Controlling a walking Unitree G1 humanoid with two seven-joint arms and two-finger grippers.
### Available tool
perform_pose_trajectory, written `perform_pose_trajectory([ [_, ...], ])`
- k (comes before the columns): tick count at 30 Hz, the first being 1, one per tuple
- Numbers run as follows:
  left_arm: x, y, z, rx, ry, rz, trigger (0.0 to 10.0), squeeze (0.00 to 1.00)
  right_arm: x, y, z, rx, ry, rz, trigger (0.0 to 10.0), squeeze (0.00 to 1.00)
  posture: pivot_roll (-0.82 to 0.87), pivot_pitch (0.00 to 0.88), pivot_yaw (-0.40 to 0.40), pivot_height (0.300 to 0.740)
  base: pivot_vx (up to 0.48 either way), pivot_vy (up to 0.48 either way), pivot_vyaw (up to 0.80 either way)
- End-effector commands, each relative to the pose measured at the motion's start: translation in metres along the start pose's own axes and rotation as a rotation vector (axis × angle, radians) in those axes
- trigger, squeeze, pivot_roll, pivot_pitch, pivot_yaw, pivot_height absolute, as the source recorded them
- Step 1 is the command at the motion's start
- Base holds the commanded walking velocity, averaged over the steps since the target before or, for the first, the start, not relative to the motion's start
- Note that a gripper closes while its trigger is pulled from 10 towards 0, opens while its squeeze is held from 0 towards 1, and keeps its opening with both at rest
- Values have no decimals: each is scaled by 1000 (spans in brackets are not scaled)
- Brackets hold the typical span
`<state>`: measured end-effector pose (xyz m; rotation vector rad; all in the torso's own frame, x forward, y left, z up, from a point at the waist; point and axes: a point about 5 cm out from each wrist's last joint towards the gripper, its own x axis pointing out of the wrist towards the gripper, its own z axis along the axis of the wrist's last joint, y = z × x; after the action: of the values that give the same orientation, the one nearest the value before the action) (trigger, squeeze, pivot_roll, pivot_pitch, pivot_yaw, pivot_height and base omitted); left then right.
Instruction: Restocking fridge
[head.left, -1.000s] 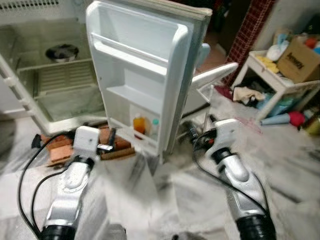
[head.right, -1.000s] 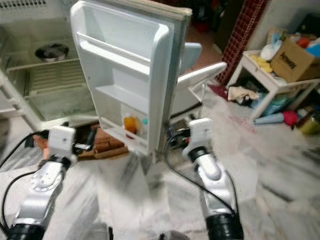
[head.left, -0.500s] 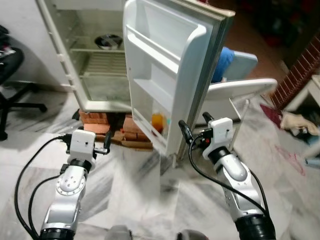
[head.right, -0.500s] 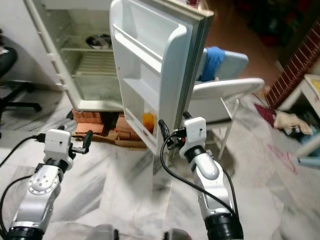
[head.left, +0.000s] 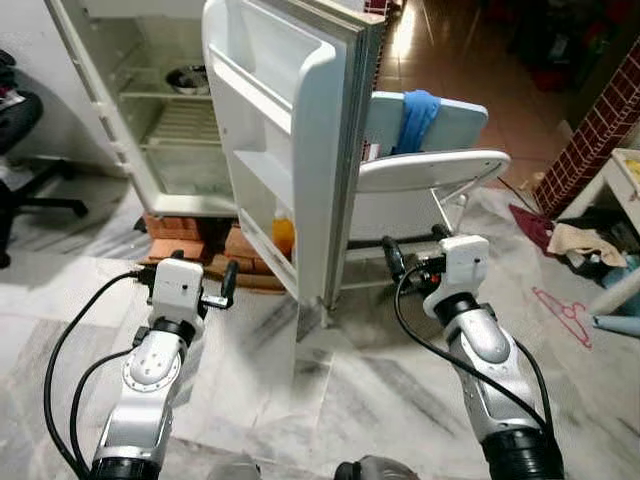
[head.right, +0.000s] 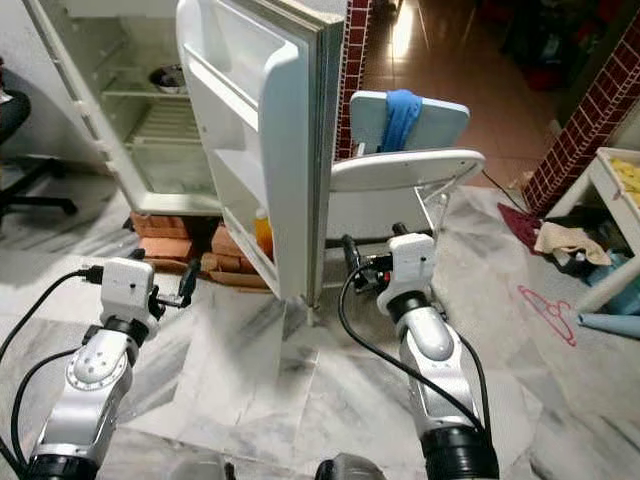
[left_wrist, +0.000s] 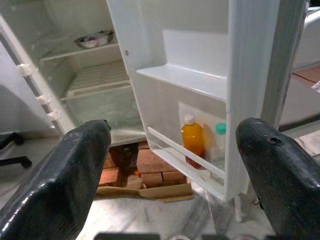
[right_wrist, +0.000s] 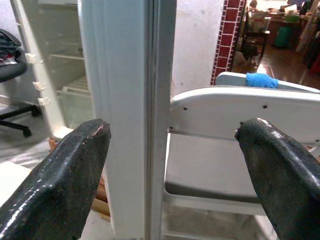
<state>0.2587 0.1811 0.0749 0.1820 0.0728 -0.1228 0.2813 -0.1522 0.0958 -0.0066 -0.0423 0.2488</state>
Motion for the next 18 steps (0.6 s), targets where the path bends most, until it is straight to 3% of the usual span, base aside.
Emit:
perform_pose_trajectory([
  [1, 0, 3, 3, -1, -13, 3, 10000, 0, 3, 0, 3, -4, -7, -5, 10000, 0, 54, 33, -26, 740, 319, 0, 0],
  [6, 1, 3, 3, -1, -15, -1, 10000, 0, 4, 0, 5, -20, -29, -3, 10000, 0, 55, 32, -25, 740, 328, 0, 0],
  [9, 1, 2, 4, -1, -18, -6, 10000, 0, 5, -1, 7, -14, -36, -12, 10000, 0, 56, 36, -24, 740, 330, 0, 604],
  [18, 0, 3, 3, -5, -14, -4, 10000, 0, 7, -1, 8, -24, -41, -19, 10000, 0, 59, 40, -25, 740, 350, 0, 0],
])
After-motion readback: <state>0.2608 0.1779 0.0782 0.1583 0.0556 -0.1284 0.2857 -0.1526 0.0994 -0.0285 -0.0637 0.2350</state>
